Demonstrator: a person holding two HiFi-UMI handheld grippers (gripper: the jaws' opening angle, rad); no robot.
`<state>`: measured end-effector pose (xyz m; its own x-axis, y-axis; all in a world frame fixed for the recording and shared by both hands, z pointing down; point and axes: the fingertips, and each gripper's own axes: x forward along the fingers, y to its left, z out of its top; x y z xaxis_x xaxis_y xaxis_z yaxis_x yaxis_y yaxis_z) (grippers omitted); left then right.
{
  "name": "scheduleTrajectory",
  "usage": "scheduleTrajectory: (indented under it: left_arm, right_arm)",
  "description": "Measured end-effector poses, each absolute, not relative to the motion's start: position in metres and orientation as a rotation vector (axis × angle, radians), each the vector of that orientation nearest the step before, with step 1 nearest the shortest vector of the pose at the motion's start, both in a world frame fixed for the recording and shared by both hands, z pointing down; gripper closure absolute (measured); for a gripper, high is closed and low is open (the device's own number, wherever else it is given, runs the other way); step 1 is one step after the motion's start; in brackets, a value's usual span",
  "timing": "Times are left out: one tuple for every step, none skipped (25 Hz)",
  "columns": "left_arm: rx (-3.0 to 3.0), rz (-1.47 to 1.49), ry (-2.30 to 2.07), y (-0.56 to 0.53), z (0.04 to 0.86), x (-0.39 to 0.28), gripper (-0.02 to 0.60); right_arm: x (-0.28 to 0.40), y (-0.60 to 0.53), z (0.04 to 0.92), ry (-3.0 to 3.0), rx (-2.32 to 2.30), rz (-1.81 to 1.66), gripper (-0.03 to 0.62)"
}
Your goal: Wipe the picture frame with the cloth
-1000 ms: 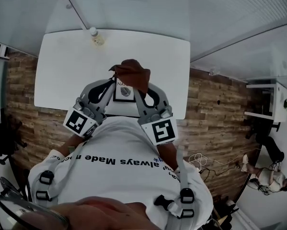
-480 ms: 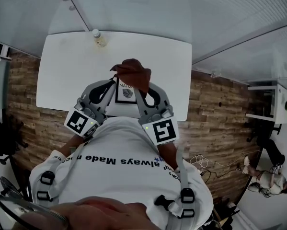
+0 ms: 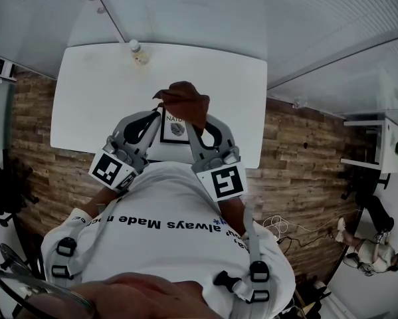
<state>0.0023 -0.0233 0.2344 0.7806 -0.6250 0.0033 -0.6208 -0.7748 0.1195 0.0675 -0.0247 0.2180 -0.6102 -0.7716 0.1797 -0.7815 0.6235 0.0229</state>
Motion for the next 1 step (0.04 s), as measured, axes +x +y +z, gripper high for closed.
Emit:
scheduleTrajectory:
  left_arm:
    - [2.857, -0.059, -1.002, -0.0233, 0.2348, 0.0027, 0.580]
  right_arm:
    - [0.0677, -0.0247, 0.2187, -2.672, 1.290, 0.085, 0.579]
